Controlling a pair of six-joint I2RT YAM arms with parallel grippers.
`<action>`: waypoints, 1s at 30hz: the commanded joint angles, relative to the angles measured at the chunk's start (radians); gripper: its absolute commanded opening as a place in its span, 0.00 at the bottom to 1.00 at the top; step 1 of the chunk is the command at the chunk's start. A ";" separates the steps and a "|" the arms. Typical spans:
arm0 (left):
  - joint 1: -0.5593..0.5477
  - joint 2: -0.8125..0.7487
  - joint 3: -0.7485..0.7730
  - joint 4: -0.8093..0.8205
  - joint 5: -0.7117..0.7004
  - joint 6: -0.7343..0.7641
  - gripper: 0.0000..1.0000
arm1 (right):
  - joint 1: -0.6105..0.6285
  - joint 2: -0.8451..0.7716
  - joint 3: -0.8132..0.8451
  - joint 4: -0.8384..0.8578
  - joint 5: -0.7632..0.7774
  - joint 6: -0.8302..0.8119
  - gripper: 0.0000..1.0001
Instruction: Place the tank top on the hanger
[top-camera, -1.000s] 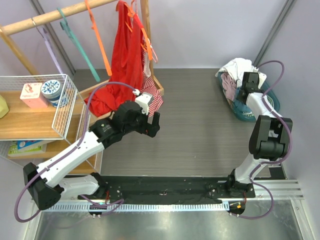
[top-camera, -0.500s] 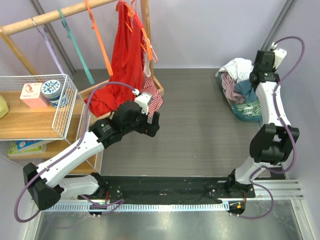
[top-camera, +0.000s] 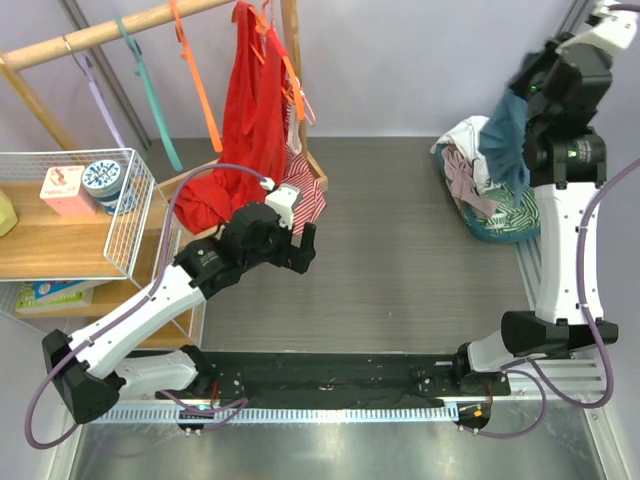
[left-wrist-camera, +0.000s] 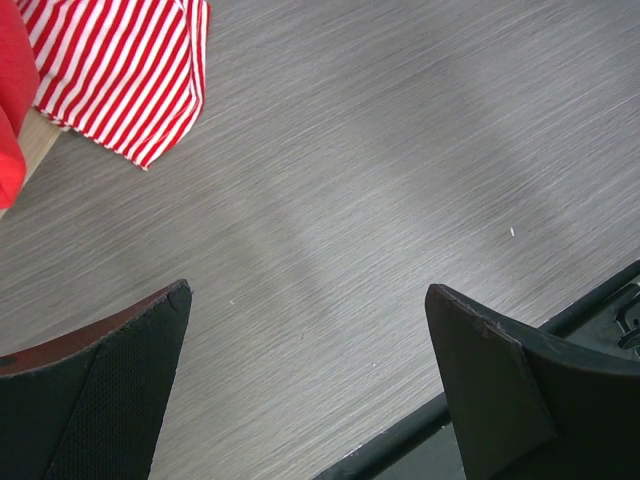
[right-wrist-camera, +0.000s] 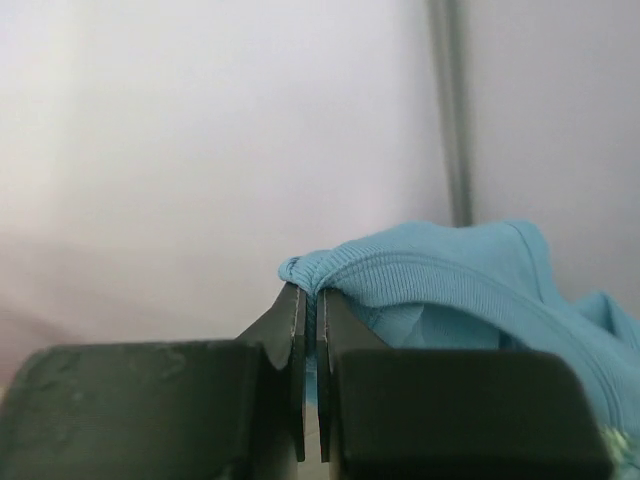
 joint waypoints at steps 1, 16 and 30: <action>0.001 -0.067 0.020 0.025 -0.012 0.017 1.00 | 0.207 0.040 0.053 0.023 0.001 -0.042 0.01; -0.001 -0.074 0.005 0.036 -0.046 0.078 1.00 | 0.601 -0.135 -0.261 0.050 0.135 0.046 0.01; -0.147 -0.017 -0.018 0.039 -0.140 0.016 1.00 | 0.601 -0.210 -0.836 0.052 0.220 0.192 0.83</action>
